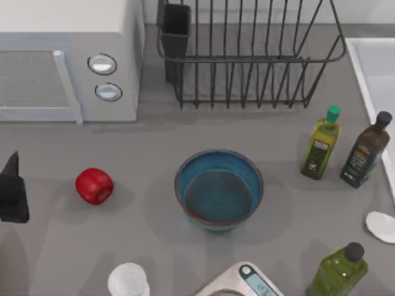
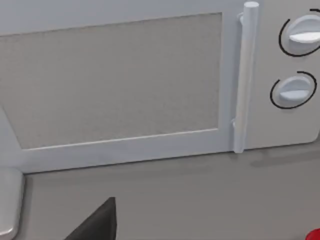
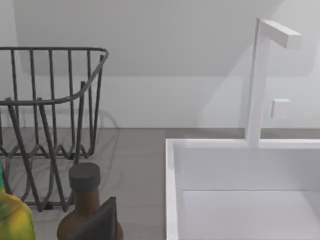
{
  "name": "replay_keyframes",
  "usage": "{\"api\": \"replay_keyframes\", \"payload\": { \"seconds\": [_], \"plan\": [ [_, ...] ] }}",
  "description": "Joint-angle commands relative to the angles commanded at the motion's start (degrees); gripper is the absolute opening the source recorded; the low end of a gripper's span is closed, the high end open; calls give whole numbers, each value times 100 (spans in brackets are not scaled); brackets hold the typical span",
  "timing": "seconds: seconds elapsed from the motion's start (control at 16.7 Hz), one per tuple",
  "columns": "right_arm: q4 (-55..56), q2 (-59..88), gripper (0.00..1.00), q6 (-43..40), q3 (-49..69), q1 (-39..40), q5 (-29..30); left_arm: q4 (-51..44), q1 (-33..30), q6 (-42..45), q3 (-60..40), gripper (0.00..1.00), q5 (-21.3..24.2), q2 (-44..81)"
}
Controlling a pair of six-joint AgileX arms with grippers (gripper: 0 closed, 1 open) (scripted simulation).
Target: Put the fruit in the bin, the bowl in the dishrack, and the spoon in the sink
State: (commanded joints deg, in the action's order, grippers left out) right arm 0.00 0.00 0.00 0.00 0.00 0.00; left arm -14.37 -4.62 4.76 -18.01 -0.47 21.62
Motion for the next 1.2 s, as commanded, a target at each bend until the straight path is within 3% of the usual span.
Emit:
{"api": "replay_keyframes", "payload": {
  "seconds": [0.72, 0.96, 1.2],
  "plan": [
    [0, 0, 100, 0, 0, 0, 0, -3555, -1234, 1071, -4833, 100, 11, 6892],
    [0, 0, 100, 0, 0, 0, 0, -4416, -1499, 1346, -5854, 100, -47, 8319],
    [0, 0, 100, 0, 0, 0, 0, -4796, -1591, 1453, -6260, 100, -104, 8876]
  ]
}}
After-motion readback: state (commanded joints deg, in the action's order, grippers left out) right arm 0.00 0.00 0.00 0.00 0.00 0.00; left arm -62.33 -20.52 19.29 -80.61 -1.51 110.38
